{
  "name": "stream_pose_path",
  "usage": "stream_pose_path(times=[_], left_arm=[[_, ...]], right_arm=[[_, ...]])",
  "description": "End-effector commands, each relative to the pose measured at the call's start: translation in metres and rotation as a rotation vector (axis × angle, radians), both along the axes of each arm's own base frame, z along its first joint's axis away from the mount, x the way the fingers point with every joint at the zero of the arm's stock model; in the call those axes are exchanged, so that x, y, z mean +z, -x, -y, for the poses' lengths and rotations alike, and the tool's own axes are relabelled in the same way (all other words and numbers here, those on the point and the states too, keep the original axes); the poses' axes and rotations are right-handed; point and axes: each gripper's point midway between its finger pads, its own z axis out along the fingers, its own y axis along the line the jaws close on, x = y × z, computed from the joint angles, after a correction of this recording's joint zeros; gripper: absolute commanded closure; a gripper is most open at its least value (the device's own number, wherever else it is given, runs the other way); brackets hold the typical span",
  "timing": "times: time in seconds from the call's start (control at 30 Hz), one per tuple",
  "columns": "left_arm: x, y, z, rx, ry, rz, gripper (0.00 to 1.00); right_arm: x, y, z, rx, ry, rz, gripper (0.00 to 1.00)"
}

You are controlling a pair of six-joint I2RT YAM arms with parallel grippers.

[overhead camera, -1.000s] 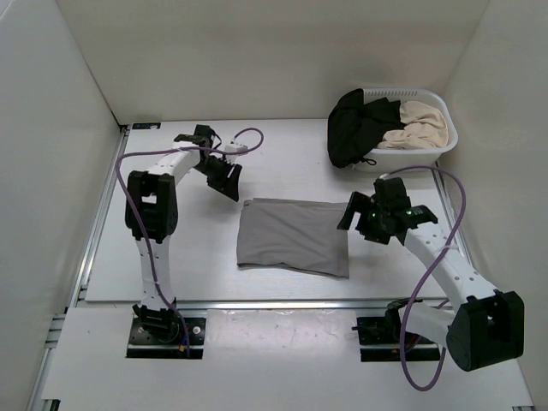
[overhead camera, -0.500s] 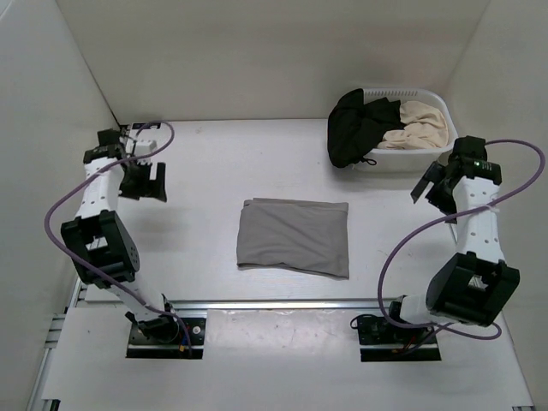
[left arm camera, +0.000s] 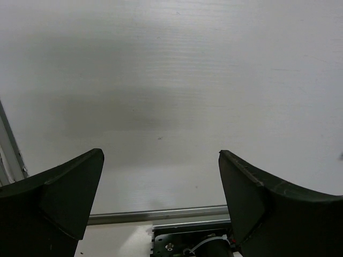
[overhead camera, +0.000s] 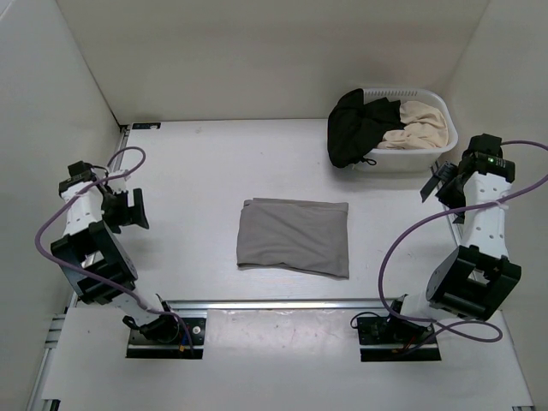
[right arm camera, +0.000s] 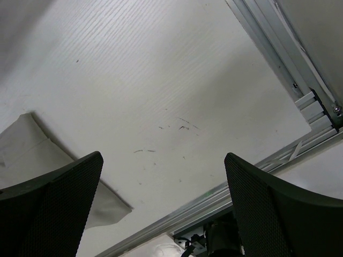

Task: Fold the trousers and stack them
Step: Fold the trousers

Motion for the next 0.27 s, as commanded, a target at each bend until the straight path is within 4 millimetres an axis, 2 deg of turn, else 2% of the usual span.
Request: stream_pose_path(times=[0.0,0.23], left_arm=[[0.0164,-0.0087,0.0048,-0.027,0.000,0.087,0.00],[0.0190,-0.0096,0.0062,-0.029,0.008,0.091,0.00]], right_arm=[[0.0060,0.0043,-0.0035,0.024,0.001,0.013,0.01],[0.0120,0.0078,-0.0024,0.029,0.029,0.046,0.01]])
